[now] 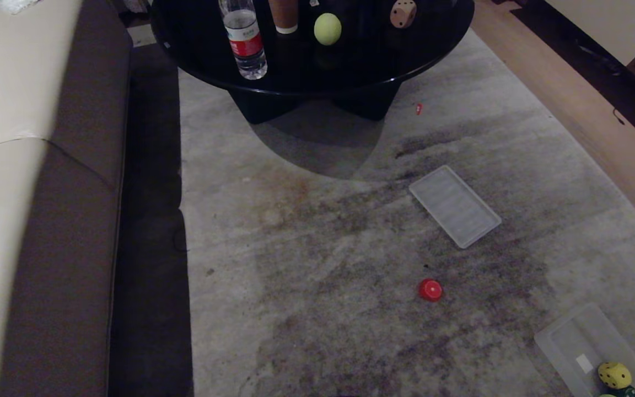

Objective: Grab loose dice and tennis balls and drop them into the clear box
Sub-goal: Find toys out of the box

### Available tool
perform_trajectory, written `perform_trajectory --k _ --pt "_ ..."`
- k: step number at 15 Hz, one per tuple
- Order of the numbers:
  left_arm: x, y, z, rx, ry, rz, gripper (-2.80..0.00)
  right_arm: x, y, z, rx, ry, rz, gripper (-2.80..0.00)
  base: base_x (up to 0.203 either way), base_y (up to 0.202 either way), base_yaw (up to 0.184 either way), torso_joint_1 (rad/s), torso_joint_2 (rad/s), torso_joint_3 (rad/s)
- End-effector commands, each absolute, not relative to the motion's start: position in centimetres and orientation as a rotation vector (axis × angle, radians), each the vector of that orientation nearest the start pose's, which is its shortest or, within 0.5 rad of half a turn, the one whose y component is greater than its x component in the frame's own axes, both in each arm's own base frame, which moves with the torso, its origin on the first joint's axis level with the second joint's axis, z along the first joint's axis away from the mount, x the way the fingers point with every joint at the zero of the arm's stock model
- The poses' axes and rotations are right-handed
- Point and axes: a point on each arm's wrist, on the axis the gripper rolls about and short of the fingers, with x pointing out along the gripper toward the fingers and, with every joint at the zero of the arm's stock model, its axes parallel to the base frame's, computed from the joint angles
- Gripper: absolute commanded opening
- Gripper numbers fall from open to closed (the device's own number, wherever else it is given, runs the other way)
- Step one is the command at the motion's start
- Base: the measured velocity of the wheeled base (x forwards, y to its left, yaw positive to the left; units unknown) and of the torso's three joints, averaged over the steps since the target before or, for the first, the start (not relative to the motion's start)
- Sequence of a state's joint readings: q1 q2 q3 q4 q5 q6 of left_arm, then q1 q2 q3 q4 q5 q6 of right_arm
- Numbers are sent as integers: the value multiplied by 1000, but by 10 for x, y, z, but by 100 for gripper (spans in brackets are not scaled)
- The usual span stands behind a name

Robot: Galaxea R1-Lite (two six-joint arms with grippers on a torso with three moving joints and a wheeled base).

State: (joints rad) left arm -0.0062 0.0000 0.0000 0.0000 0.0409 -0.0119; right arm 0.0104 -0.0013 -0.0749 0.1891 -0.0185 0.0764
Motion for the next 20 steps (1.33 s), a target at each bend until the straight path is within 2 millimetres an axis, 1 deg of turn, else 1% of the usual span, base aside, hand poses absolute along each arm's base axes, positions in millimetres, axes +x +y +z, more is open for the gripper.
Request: perform_trajectory --k 1,20 --pt "-23 1 75 -12 3 35 -280 -30 -1 76 75 115 -14 -280 0 0 0 -2 2 -193" --pt "-23 1 75 -14 4 34 -280 -30 -1 77 73 115 -10 -280 0 0 0 3 3 -199"
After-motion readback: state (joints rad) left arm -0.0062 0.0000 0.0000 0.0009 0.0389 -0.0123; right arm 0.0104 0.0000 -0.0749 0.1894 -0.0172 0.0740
